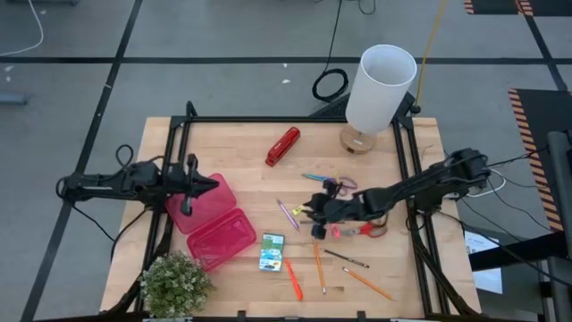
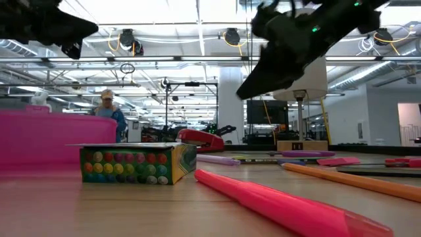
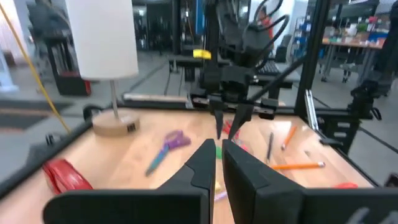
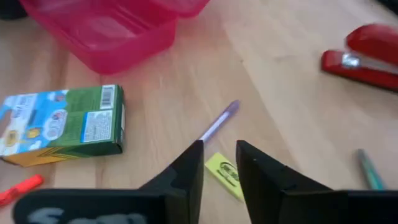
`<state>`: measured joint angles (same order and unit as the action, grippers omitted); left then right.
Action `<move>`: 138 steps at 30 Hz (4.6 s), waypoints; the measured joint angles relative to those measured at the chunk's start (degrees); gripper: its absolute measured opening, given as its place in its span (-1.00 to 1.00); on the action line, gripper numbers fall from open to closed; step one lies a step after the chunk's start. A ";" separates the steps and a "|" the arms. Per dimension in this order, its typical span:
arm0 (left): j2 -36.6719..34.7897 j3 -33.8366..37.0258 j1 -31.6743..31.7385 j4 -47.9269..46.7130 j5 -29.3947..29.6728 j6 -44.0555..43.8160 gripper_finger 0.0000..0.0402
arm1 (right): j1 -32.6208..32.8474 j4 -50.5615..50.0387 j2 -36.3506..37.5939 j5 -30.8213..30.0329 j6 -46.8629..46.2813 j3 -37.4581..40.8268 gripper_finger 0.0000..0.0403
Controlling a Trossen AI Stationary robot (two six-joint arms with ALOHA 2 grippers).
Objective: Pack school essentials
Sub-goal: Put the purple pen into the red supply box
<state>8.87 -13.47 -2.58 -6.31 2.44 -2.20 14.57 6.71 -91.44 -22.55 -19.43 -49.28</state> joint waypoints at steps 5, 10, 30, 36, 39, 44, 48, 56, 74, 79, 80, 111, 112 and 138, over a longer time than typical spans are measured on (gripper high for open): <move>4.77 0.00 -0.93 0.67 0.38 -0.90 -0.84 | 1.34 -1.34 -6.42 0.24 -4.44 -4.15 -0.42; 8.51 0.00 -1.39 3.46 0.59 -1.12 -0.84 | 3.18 -1.58 -10.59 0.11 -6.45 -5.73 -0.38; 12.24 0.00 -1.36 9.55 0.66 1.97 -0.84 | 4.56 5.04 -15.93 -3.11 -5.33 -5.73 -0.15; 12.24 0.00 -1.36 9.54 0.66 1.92 -0.84 | 3.95 5.32 -17.76 -3.03 -5.86 -5.72 -0.03; 12.24 0.00 -1.36 9.53 0.66 1.93 -0.84 | 3.40 5.01 -18.65 -3.02 -6.84 -5.72 -0.03; 12.24 0.00 -1.36 9.76 0.66 1.93 -0.84 | 2.41 4.75 -19.33 -2.66 -7.16 -5.72 -0.09; 12.24 0.02 -1.36 10.26 0.66 2.37 -0.84 | 1.67 4.12 -19.30 -1.98 -8.32 -5.72 -0.14; 12.24 0.02 -1.36 10.97 0.63 2.49 -0.84 | 0.77 4.19 -19.77 0.04 -8.66 -5.76 -0.25; 12.24 0.02 -1.38 10.88 0.59 3.02 -0.84 | 0.76 3.01 -19.89 -0.61 -12.91 -5.79 -0.84; 12.24 0.02 -1.38 10.86 0.57 3.02 -0.84 | 0.76 3.41 -19.67 -0.15 -12.91 -5.77 -0.84; 12.24 0.02 -1.37 10.84 0.57 3.02 -0.84 | 0.76 3.53 -19.51 -0.09 -12.90 -5.74 -0.83; 12.24 0.04 -1.38 11.57 3.63 1.90 -0.84 | -2.28 19.97 -10.76 10.95 15.75 -16.33 -0.87; 12.24 0.06 -1.38 12.13 3.63 1.90 -0.84 | -2.63 20.21 -11.36 11.41 15.69 -17.09 -0.87; 12.13 0.07 -1.36 15.12 5.18 2.47 -0.84 | -5.97 19.53 -40.41 24.40 16.09 -41.06 -0.87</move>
<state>20.99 -13.41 -3.95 8.82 7.62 0.27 8.61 26.24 -131.85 1.85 -3.34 -90.34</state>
